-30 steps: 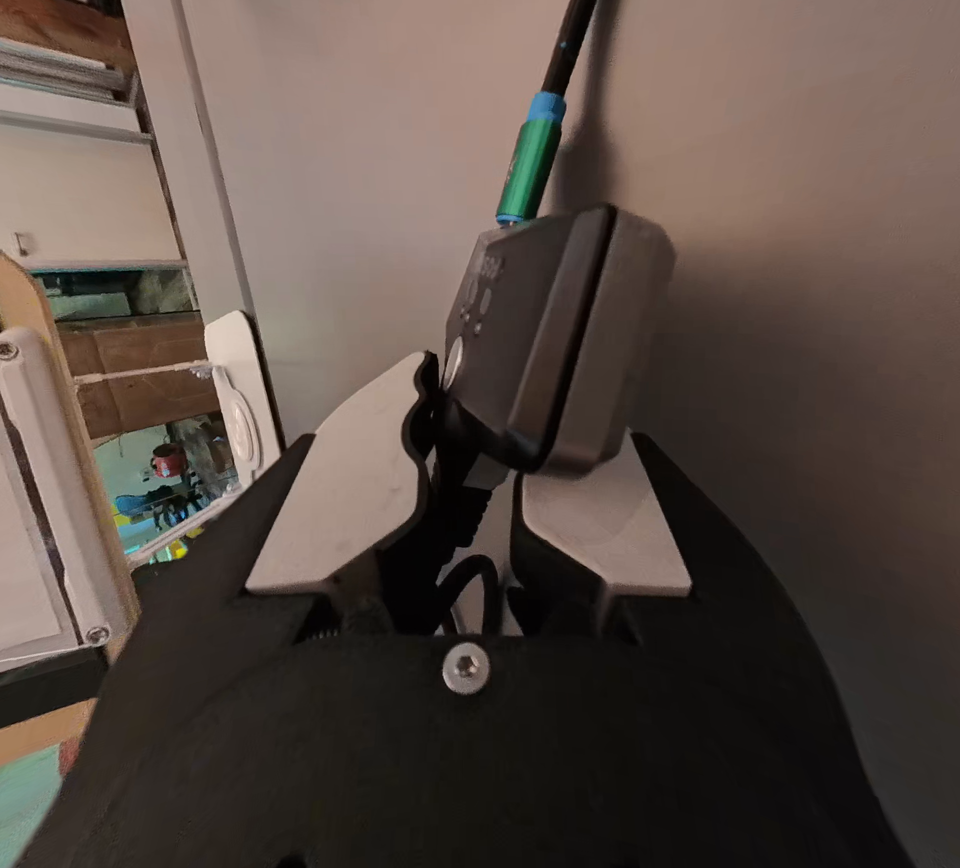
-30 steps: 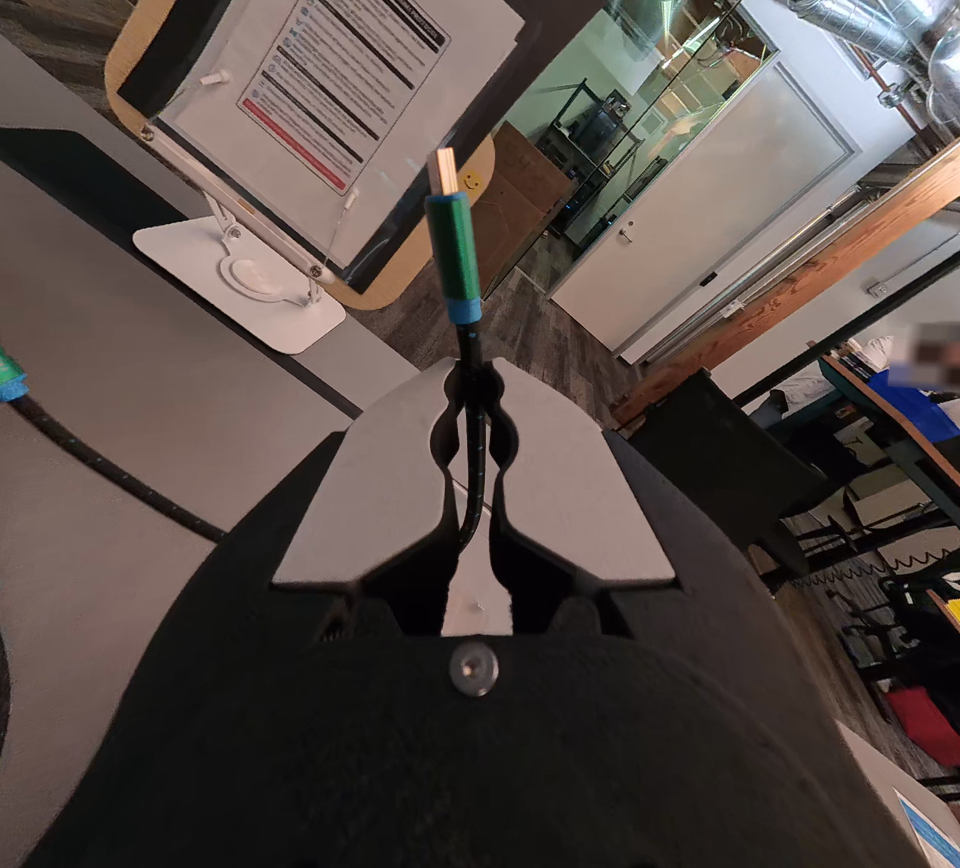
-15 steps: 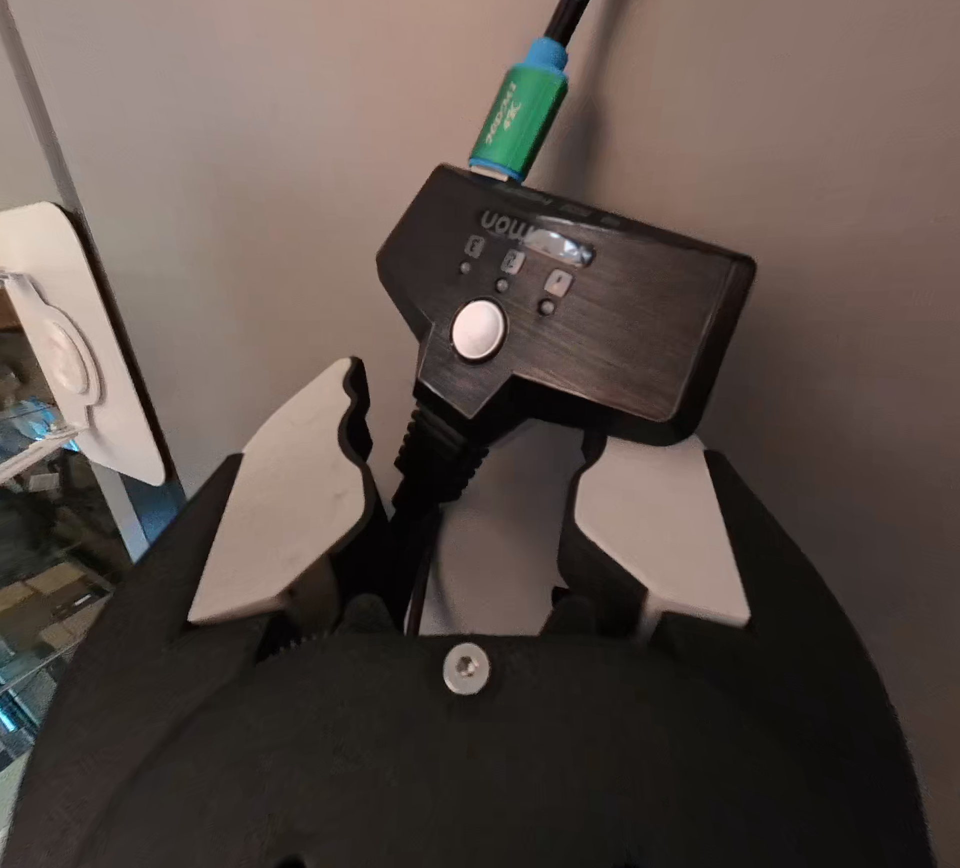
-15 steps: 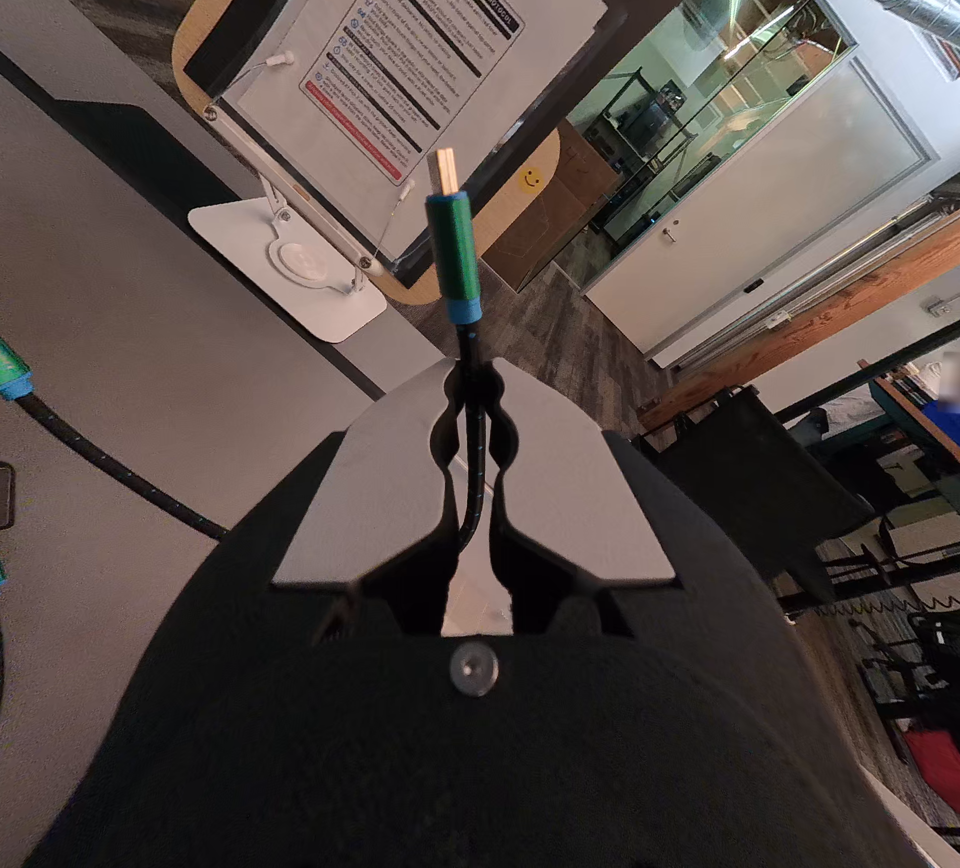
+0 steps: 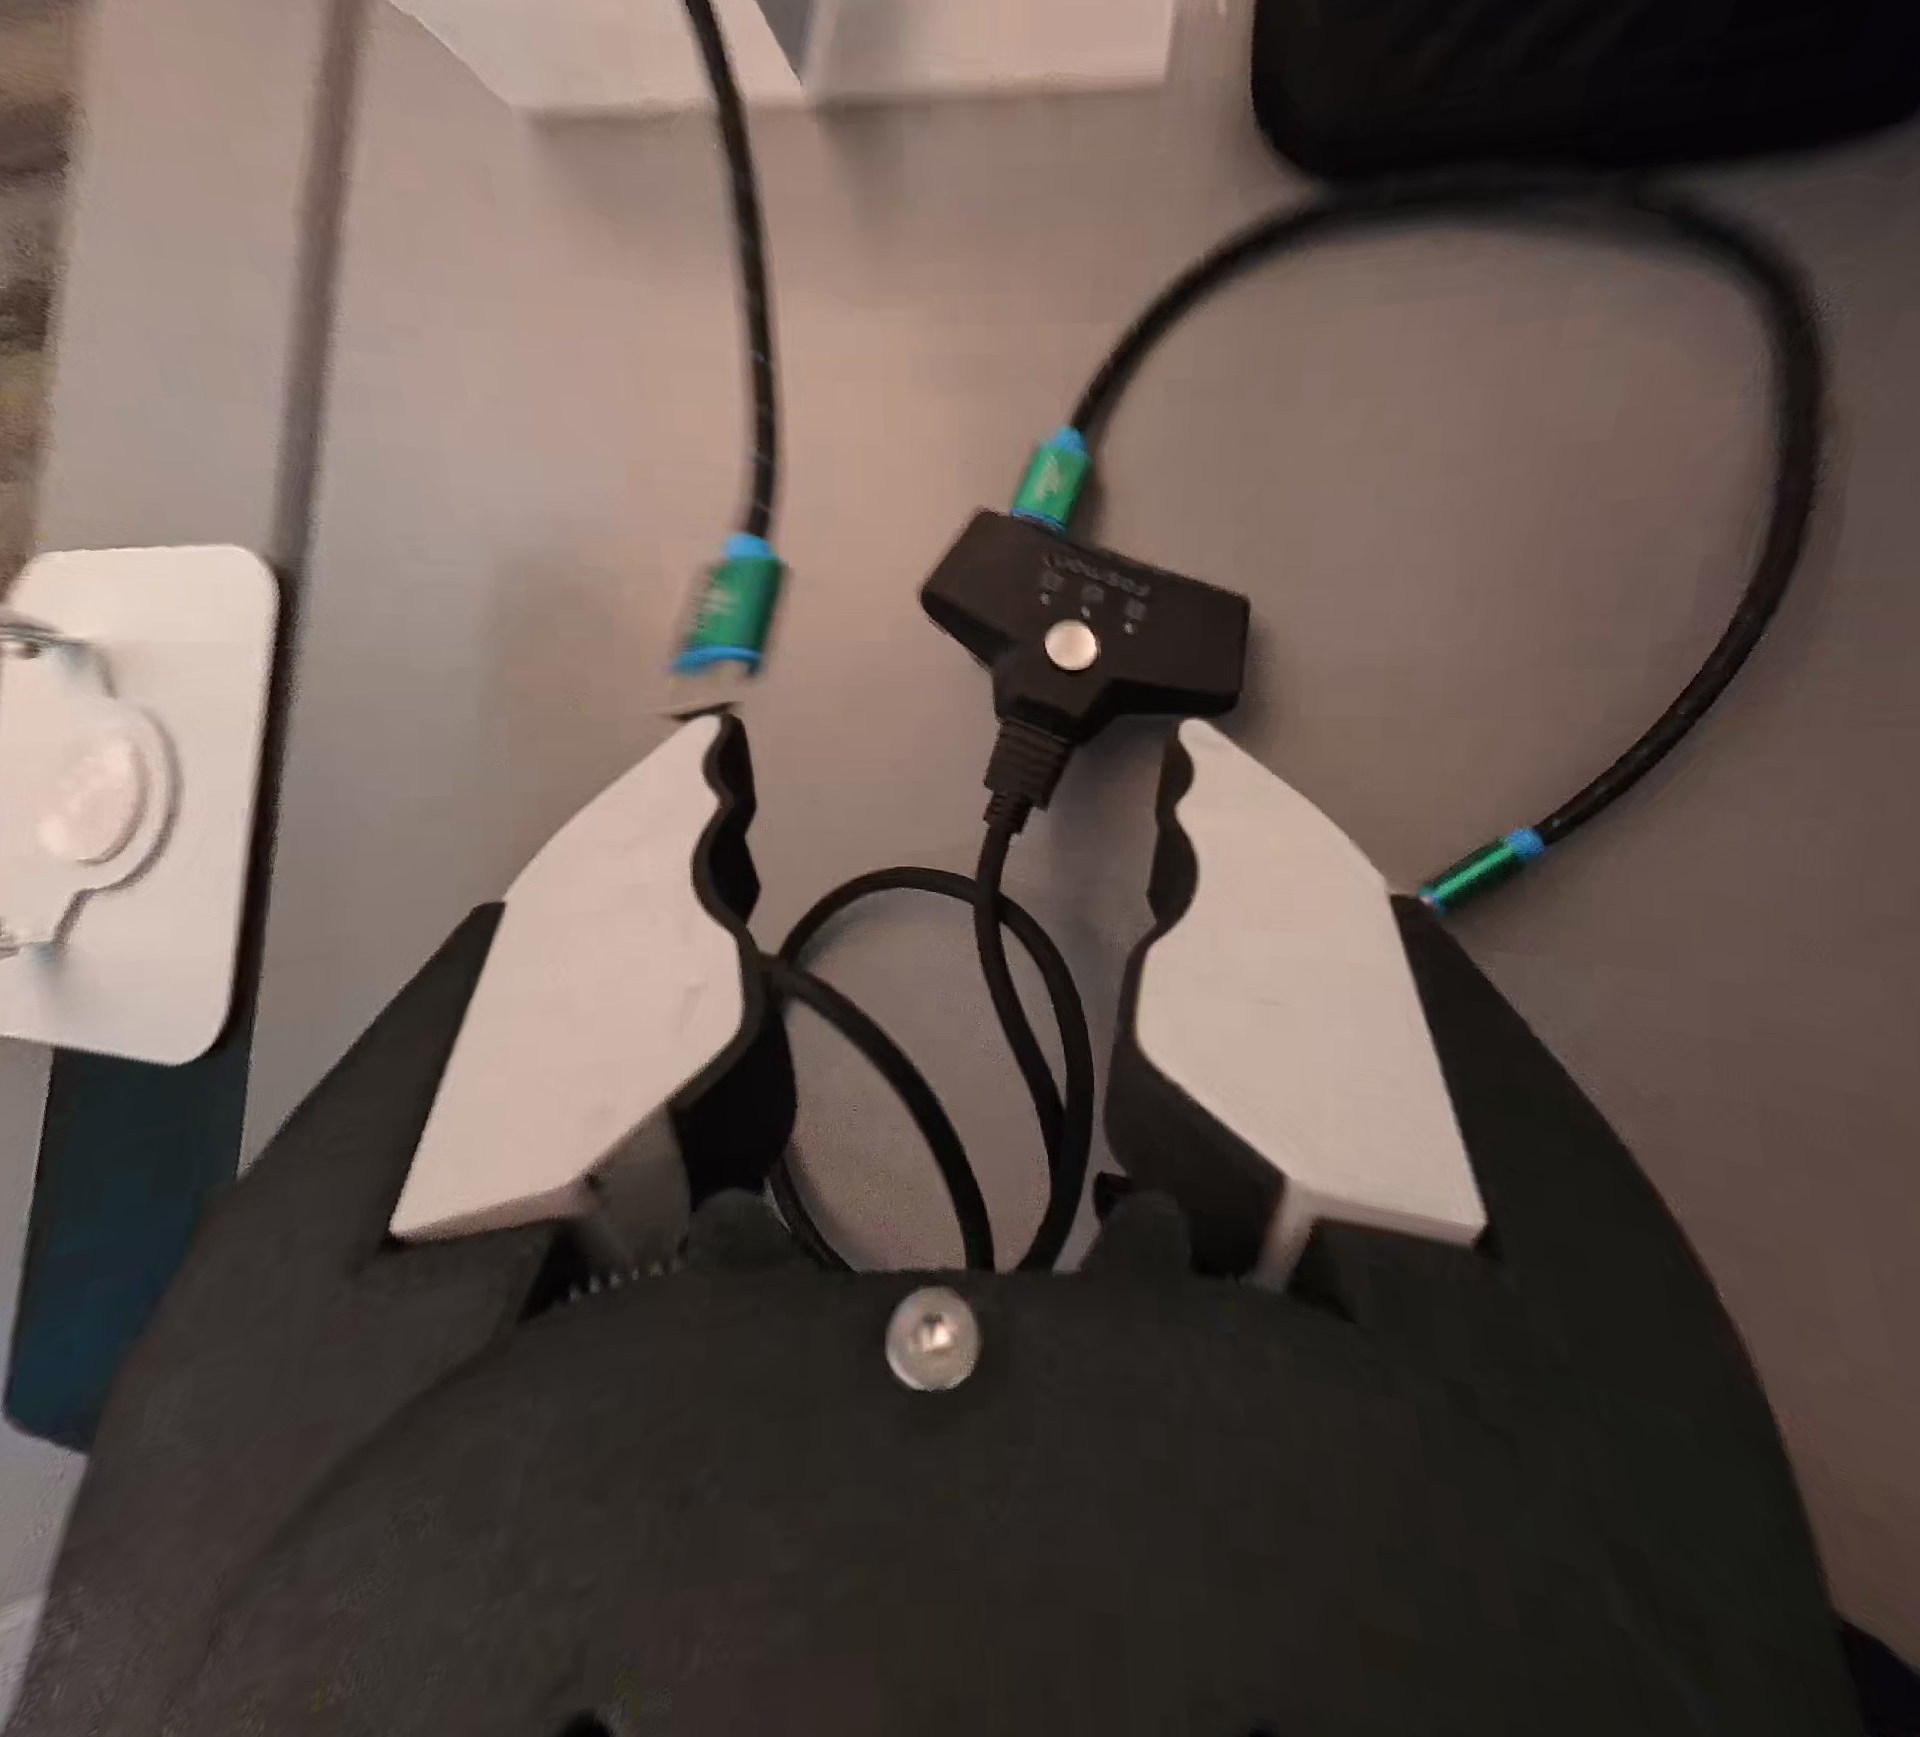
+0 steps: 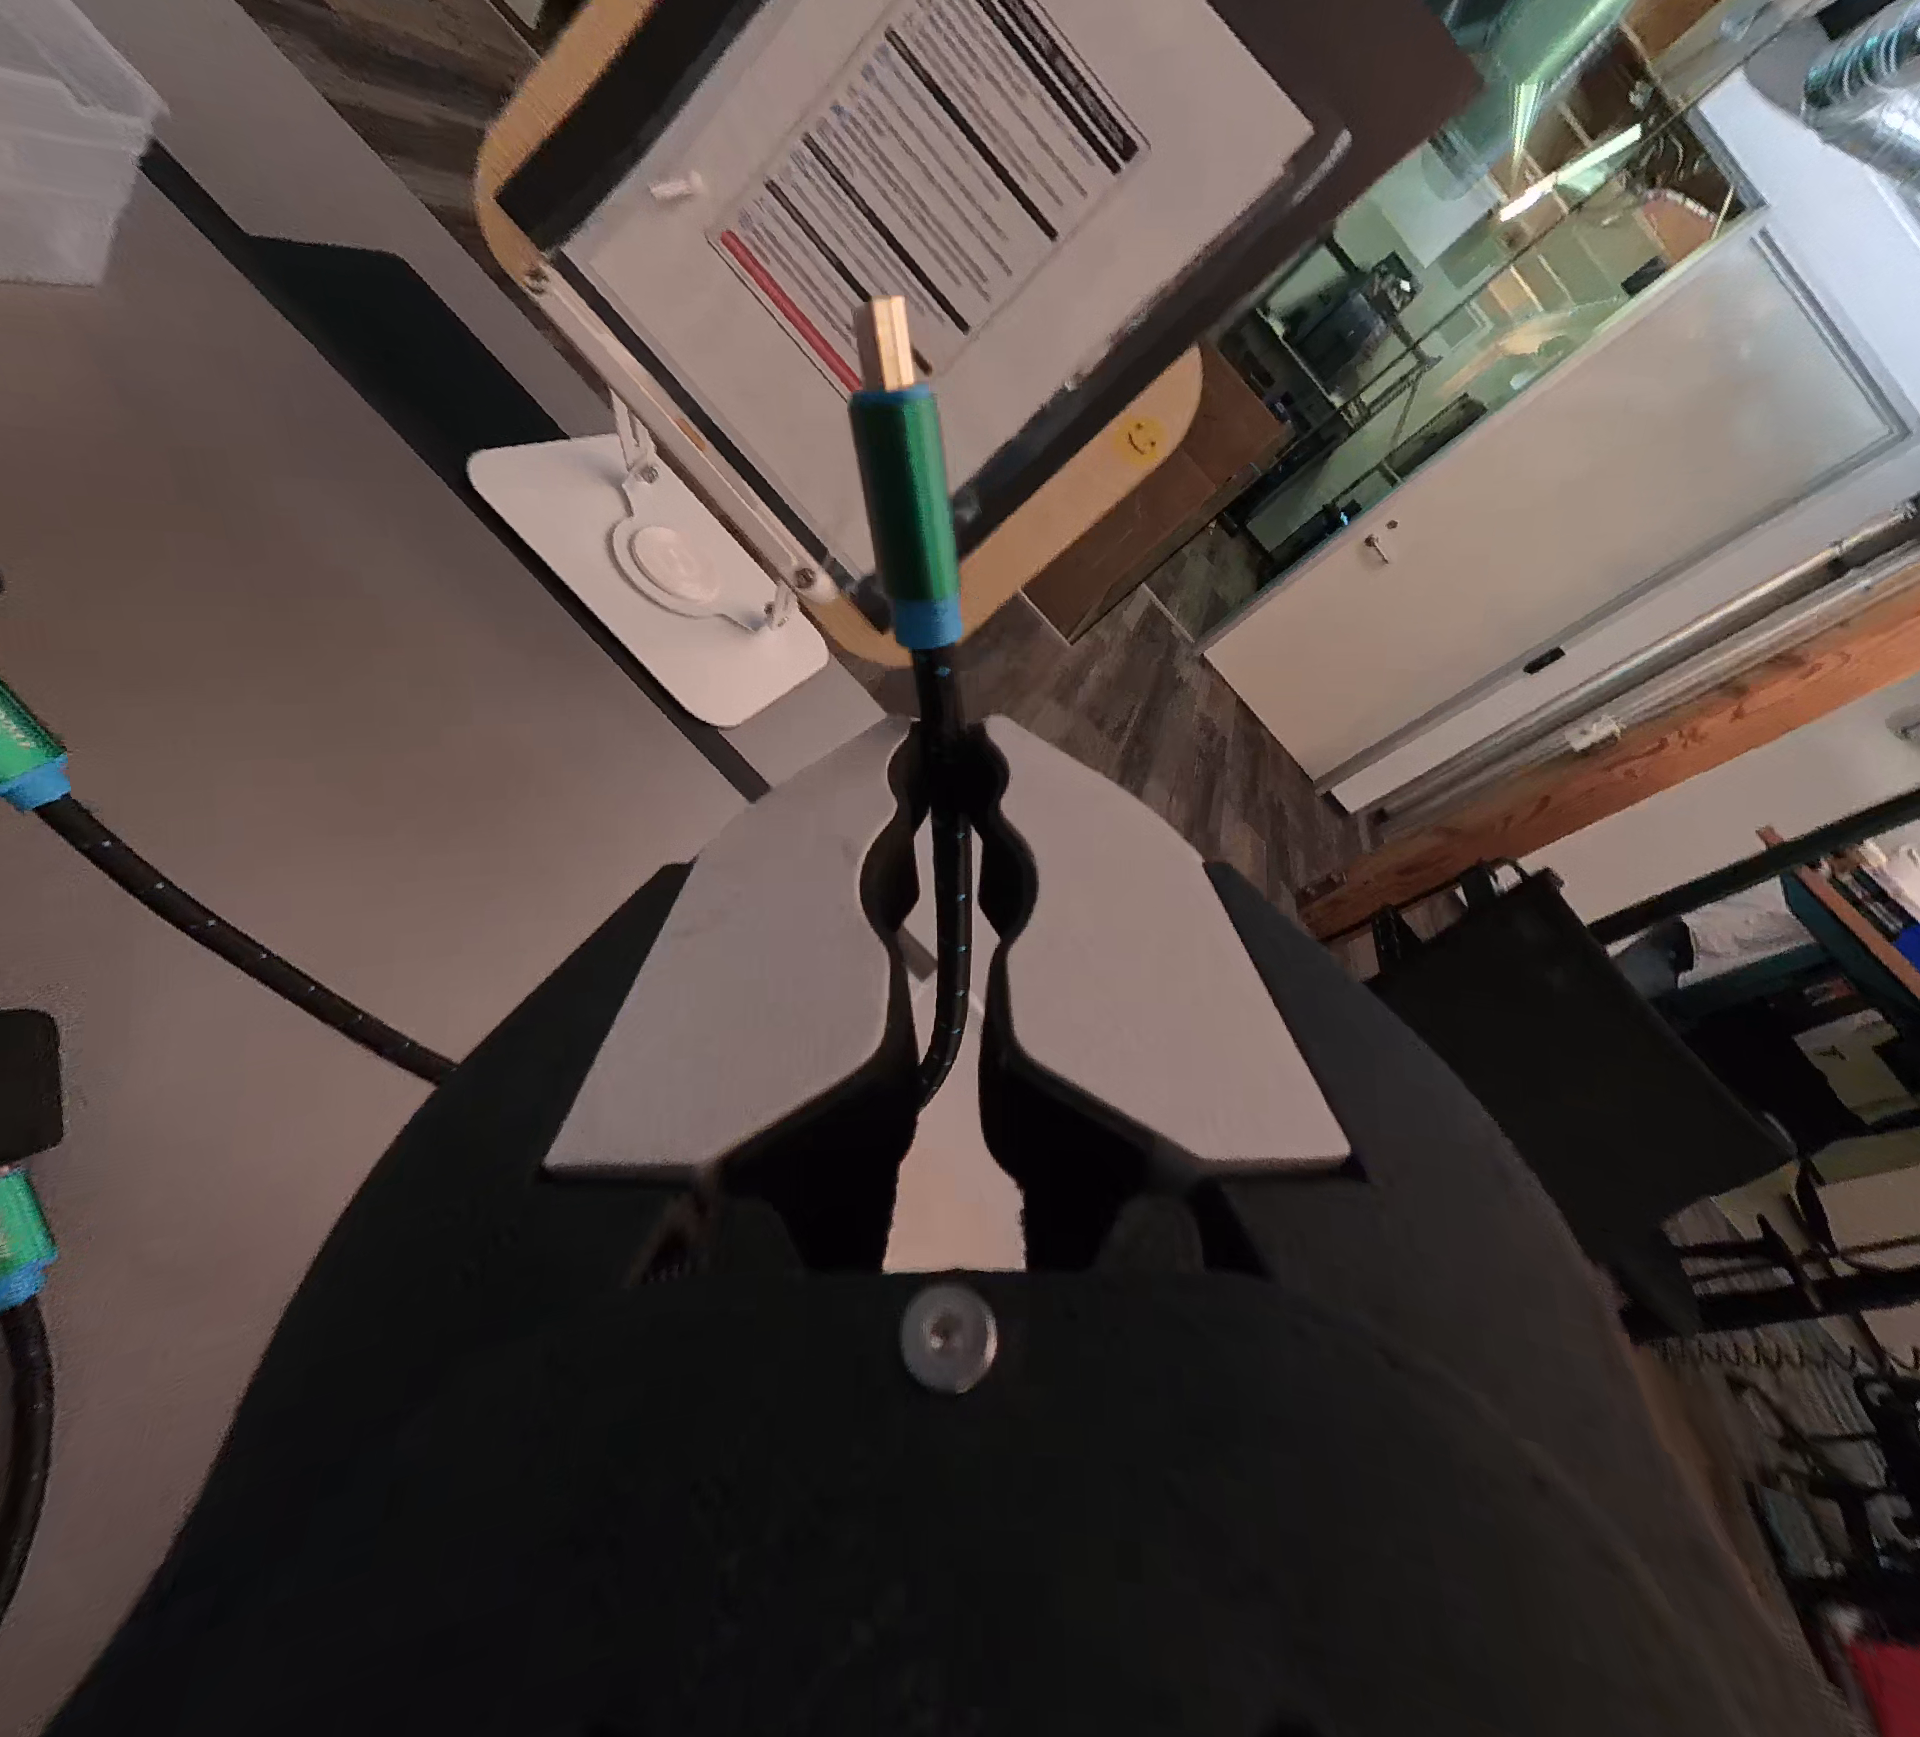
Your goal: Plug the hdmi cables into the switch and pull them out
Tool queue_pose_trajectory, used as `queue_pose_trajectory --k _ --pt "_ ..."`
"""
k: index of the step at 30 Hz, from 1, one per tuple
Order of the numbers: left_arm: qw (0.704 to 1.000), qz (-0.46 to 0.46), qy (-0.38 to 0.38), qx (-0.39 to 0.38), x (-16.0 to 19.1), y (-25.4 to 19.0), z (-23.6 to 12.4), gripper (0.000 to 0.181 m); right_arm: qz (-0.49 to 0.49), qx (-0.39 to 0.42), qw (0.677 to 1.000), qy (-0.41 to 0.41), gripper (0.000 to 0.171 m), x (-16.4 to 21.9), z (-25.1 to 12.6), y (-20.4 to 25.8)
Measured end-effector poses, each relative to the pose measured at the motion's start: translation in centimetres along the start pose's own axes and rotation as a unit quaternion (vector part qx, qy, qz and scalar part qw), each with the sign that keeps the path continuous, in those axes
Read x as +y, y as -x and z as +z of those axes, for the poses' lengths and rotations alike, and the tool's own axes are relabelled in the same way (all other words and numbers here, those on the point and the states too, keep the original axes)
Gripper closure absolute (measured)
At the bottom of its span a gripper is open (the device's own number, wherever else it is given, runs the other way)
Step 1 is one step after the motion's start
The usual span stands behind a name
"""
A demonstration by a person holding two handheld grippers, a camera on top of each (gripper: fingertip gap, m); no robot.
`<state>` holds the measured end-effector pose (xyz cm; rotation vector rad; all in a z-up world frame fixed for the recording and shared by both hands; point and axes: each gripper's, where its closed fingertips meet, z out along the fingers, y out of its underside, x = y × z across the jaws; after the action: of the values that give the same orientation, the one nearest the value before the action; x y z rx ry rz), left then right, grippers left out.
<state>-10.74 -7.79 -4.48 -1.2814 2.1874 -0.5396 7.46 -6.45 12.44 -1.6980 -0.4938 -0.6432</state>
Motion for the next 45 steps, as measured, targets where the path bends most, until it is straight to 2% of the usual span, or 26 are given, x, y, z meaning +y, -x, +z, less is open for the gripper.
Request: queue_pose_trajectory --k 3,6,8,9,11,13,16,19,25,31,36,41,45 --pt "0.986 -0.055 -0.153 -0.038 -3.3 2.6 -5.8 0.117 -0.015 -0.020 0.999 -0.021 0.163 -1.2 0.5 1.7" --pt "0.934 -0.100 -0.326 -0.110 -6.1 5.5 -12.2 0.139 -0.050 -0.035 0.997 -0.041 0.164 -2.5 1.3 4.0" --pt "0.892 -0.117 -0.412 -0.144 -7.1 6.6 -15.1 0.142 -0.085 -0.043 0.994 -0.055 0.164 -3.4 1.8 5.8" --pt "0.882 -0.110 -0.431 -0.153 -7.3 6.7 -15.5 0.141 -0.102 -0.047 0.992 -0.063 0.164 -3.8 2.0 6.8" --pt "0.890 -0.083 -0.406 -0.189 -7.2 7.0 -14.5 0.139 -0.136 -0.059 0.986 -0.081 0.164 -4.8 2.3 9.0" --pt "0.906 -0.024 -0.342 -0.249 -6.8 7.3 -12.6 0.133 -0.159 -0.074 0.980 -0.091 0.164 -5.4 2.6 11.1" --pt "0.904 0.070 -0.263 -0.328 -6.3 7.5 -10.7 0.136 -0.188 -0.094 0.973 -0.093 0.164 -5.7 3.0 13.4" --pt "0.911 0.105 -0.233 -0.322 -5.9 7.0 -9.3 0.141 -0.205 -0.110 0.967 -0.104 0.164 -5.9 3.1 14.8" --pt "0.917 0.139 -0.209 -0.311 -5.4 6.5 -8.5 0.165 -0.225 -0.117 0.962 -0.103 0.164 -5.9 3.3 15.8" --pt "0.929 0.126 -0.192 -0.290 -5.3 6.3 -7.9 0.168 -0.233 -0.118 0.960 -0.098 0.164 -5.4 3.5 15.9" --pt "0.934 0.104 -0.207 -0.271 -5.8 6.0 -9.0 0.169 -0.210 -0.118 0.960 -0.144 0.163 -6.6 3.0 15.6" --pt "0.935 0.051 -0.244 -0.252 -5.7 6.4 -12.0 0.169 -0.169 -0.154 0.954 -0.197 0.158 -8.1 1.0 14.9" --pt "0.924 -0.003 -0.312 -0.220 -5.6 6.4 -15.7 0.169 -0.126 -0.221 0.925 -0.281 0.148 -9.9 -3.2 14.0"
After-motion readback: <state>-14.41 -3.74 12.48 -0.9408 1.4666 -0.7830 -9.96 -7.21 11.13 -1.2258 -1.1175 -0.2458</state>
